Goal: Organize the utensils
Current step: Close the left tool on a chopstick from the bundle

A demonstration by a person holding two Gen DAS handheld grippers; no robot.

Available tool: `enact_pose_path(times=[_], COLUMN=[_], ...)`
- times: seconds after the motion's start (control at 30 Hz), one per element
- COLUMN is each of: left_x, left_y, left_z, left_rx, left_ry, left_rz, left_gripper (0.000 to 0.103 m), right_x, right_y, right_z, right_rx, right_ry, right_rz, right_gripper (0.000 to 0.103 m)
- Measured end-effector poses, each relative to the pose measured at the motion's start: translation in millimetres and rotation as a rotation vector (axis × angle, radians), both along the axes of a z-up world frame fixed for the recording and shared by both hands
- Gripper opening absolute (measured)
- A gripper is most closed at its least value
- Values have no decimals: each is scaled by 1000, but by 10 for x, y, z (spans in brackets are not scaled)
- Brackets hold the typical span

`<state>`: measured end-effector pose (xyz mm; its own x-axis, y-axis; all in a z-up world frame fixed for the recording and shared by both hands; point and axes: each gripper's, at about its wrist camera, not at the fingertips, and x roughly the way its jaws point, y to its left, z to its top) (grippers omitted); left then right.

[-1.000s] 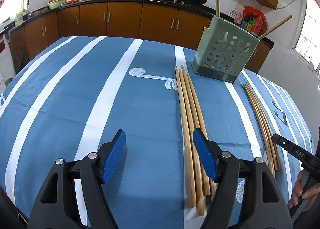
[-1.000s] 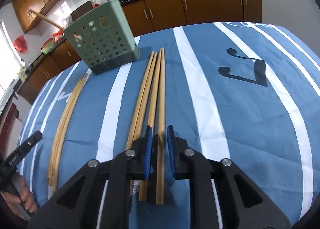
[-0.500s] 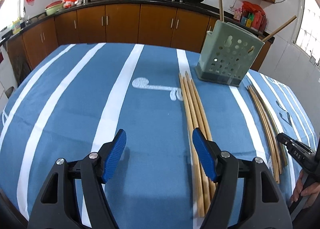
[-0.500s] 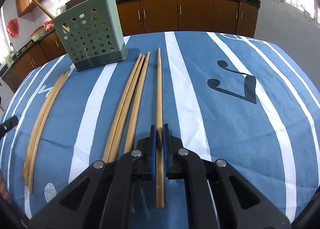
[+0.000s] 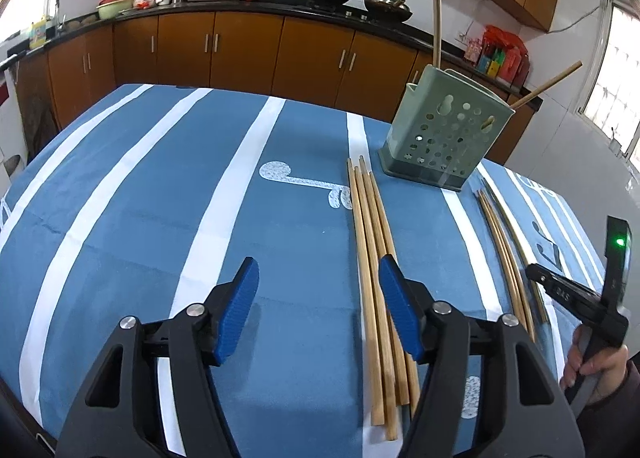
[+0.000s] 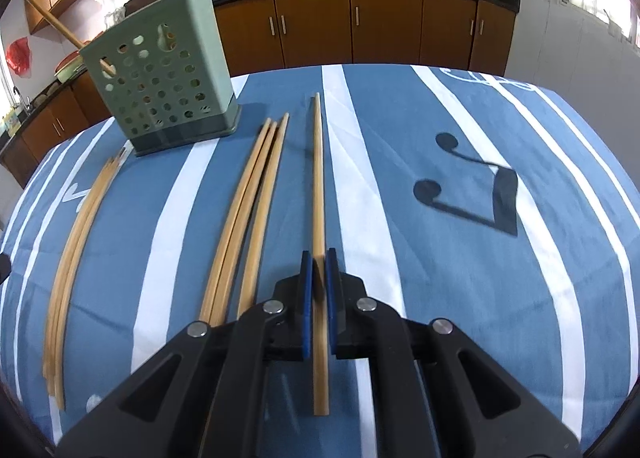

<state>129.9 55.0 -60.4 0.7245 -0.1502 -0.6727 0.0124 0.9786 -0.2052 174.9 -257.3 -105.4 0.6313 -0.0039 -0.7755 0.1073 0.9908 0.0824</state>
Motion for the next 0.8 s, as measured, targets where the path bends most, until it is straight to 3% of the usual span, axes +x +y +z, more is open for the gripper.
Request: enact_pose_path(times=[0.23,0.53,0.8], left_x=[32,27,50], left_y=[27,-271,-400], left_z=[-68,-213,-349], left_rx=[-6,57,124], left_ry=[49,96,135], left_rz=[-61,-212,-224], left_gripper=[50,36,27], right_x=[1,-10,-22], right_y=[-49,-40,-46], right_z=[-11,-4,-1], right_rx=[46,41,43], right_ry=[-13,-11,-11], right_rz=[-10,-14,-14], right_gripper=[8,8,8])
